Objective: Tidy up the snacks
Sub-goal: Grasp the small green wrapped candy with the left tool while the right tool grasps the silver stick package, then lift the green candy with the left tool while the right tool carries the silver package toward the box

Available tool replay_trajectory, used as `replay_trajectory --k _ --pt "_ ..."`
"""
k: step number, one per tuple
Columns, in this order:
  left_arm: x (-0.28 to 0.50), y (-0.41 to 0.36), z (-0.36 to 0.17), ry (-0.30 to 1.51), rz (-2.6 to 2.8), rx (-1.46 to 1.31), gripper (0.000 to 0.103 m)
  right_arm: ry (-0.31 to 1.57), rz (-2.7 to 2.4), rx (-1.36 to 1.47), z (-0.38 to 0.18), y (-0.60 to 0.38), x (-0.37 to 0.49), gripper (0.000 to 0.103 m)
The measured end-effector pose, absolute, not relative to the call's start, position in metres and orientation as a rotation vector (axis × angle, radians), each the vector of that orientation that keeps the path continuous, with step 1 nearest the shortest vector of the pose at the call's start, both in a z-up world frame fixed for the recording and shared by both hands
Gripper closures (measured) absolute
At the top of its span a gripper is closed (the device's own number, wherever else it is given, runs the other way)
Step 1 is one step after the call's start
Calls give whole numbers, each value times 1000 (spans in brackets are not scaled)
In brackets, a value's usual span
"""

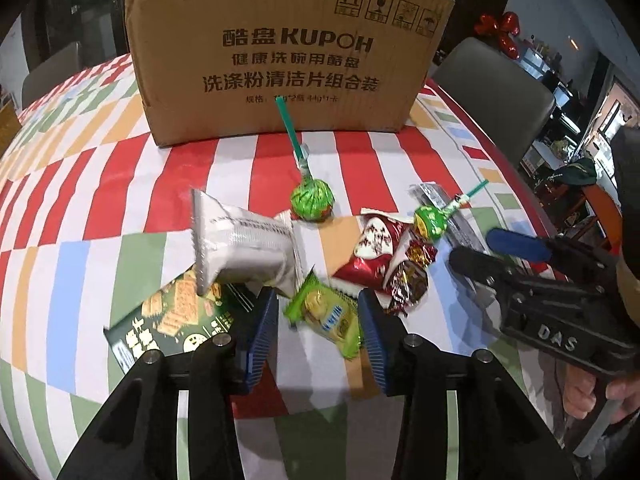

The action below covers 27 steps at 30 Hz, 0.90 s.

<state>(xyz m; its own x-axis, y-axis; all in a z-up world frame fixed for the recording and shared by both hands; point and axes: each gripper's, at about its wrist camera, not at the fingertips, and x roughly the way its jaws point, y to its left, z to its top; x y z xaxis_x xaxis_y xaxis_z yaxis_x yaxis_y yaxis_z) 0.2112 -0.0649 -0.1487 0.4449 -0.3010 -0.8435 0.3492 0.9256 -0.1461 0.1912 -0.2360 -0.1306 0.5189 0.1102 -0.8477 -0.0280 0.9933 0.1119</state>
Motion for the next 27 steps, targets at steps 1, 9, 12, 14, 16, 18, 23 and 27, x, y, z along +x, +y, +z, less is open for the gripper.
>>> replay_trajectory --k 1,9,12,14,16,18,23,27 --pt "209 -64 -149 1036 -408 47 61 1021 84 85 -131 -236 192 49" --pt "213 -66 -150 1019 -414 24 61 1012 85 43 -131 -227 194 56" --pt "215 -68 -151 1013 -405 32 64 1011 82 60 -131 -230 195 68" --pt "215 -68 -151 1013 -401 31 71 1013 87 73 -131 -233 196 77" --pt "216 -67 -151 1017 -409 19 76 1016 89 82 -130 -234 197 80" --pt "217 -64 -151 1026 -423 -9 80 1021 91 91 -130 -234 196 82" --pt "211 -62 -145 1010 -396 3 81 1015 97 95 -125 -228 187 83" --pt "201 -59 -132 981 -384 12 81 994 97 107 -116 -228 178 83"
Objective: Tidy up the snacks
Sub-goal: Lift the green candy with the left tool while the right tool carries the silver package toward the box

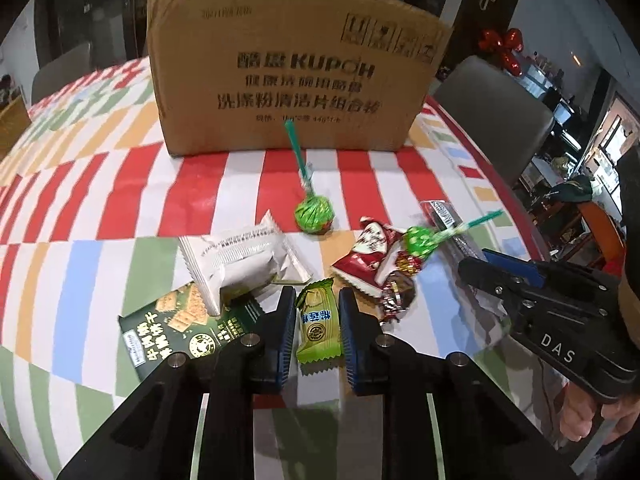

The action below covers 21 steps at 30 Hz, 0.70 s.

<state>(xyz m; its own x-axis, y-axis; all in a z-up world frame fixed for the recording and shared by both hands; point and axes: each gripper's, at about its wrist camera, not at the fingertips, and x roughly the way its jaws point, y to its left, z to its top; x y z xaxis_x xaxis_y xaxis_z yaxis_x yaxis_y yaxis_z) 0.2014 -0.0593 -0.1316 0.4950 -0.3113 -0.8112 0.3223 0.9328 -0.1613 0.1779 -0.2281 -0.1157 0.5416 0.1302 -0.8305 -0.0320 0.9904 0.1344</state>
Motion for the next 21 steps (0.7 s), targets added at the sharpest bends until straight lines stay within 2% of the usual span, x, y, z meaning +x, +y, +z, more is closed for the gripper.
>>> replay_trajectory --k 21 --pt "180 -70 -38 782 -429 3 81 790 126 139 -36 -233 154 83"
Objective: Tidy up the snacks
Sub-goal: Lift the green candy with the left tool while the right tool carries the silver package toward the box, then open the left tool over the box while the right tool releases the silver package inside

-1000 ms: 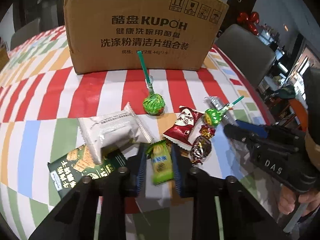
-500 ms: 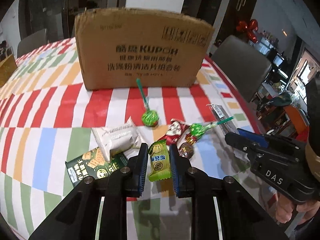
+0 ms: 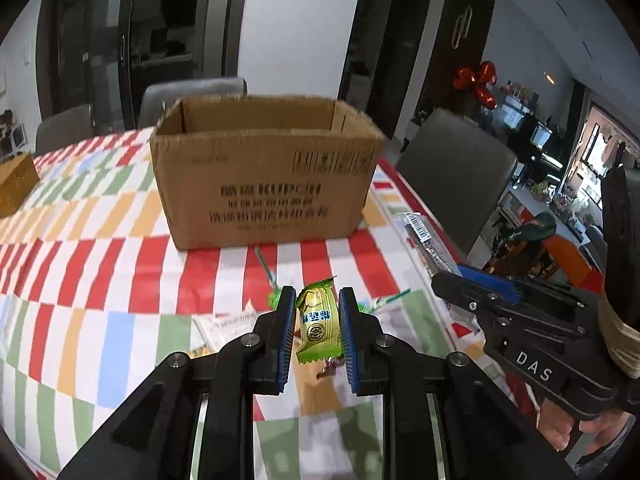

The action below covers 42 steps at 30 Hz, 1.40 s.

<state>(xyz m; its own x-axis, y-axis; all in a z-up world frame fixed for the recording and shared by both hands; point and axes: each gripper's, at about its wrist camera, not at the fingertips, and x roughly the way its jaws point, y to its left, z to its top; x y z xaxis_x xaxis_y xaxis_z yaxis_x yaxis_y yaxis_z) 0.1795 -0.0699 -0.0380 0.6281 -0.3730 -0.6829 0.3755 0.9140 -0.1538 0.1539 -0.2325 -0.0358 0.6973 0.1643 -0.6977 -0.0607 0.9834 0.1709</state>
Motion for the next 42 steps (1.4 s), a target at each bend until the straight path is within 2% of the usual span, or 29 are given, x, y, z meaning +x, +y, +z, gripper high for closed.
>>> replay_trajectory --k 11,24,42 --pt "197 -70 0 690 -424 15 81 703 159 131 -1 -223 166 83" --pt "248 -66 37 631 -397 39 81 638 178 124 41 -218 220 83" --pt "348 -56 42 697 -348 41 81 704 171 30 54 -216 321 83"
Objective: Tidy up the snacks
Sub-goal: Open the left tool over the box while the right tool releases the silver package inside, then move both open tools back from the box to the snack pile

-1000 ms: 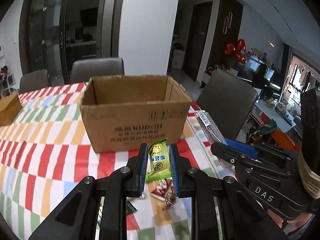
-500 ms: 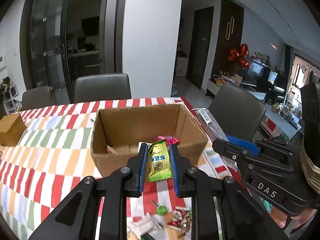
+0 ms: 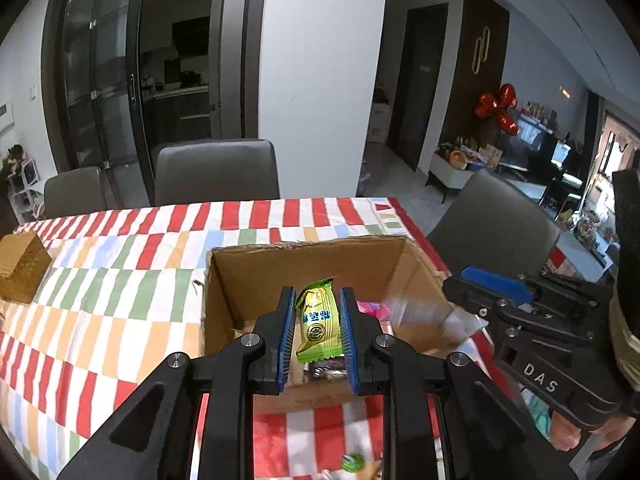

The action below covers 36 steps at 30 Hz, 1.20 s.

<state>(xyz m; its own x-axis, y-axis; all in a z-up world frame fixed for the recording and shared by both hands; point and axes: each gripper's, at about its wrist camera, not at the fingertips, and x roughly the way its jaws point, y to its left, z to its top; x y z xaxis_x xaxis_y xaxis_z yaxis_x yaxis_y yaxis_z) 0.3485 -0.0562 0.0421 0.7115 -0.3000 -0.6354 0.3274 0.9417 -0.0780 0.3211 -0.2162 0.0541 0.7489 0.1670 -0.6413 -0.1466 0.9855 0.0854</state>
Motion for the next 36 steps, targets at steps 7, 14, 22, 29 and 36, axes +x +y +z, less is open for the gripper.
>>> replay_trajectory --k 7,14,22,29,36 --pt "372 -61 31 752 -318 66 61 723 168 9 53 -212 338 82" --pt "352 -55 31 718 -288 84 50 722 166 -4 52 -210 328 75" --pt "310 -48 45 667 -255 83 46 659 170 -18 60 -206 290 67" --pt "268 -45 51 625 -267 84 41 615 176 1 68 -208 252 56" --pt "231 -44 46 609 -283 92 36 558 169 -21 70 -205 210 45"
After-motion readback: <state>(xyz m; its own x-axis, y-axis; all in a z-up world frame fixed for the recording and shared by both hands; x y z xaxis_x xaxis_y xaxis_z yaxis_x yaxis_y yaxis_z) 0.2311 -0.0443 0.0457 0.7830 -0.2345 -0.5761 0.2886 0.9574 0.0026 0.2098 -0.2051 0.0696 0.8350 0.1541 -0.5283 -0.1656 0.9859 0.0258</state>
